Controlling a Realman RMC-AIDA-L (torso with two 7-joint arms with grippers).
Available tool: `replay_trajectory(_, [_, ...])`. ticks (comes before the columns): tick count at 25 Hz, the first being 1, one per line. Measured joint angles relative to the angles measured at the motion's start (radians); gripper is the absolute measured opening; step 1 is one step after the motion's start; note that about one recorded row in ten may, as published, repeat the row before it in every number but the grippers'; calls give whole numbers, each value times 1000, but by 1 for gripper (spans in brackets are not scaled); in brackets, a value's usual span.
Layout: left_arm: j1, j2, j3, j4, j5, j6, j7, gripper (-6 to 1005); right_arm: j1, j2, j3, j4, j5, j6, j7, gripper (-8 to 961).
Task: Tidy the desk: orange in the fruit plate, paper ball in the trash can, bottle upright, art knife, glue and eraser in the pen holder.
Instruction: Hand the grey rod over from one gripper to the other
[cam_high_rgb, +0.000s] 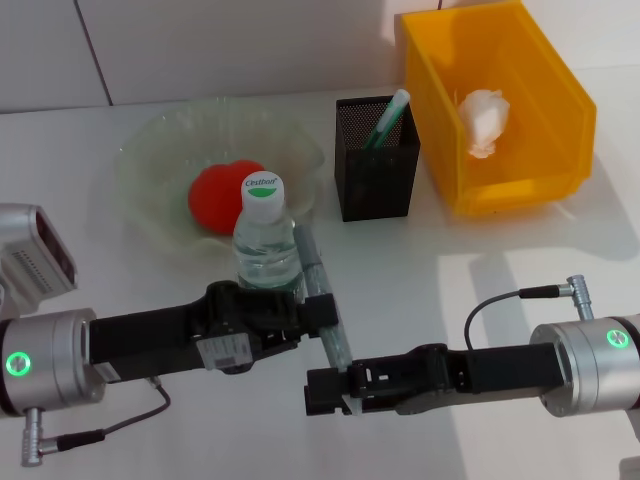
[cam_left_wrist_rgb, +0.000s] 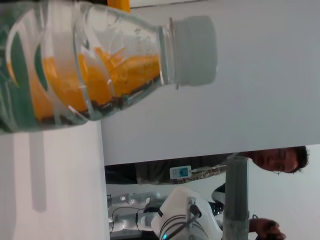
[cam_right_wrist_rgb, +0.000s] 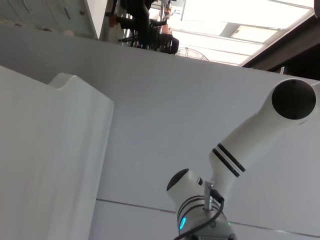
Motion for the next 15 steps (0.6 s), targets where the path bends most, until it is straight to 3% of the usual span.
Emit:
replay_trajectory(6, [6, 0, -30, -23, 0, 10, 8, 214, -8, -3, 5, -4, 0, -7, 0, 511])
replay_trajectory(15, [-5, -17, -25, -24, 6, 21, 9, 223, -16, -3, 40, -3, 6, -18, 7, 390])
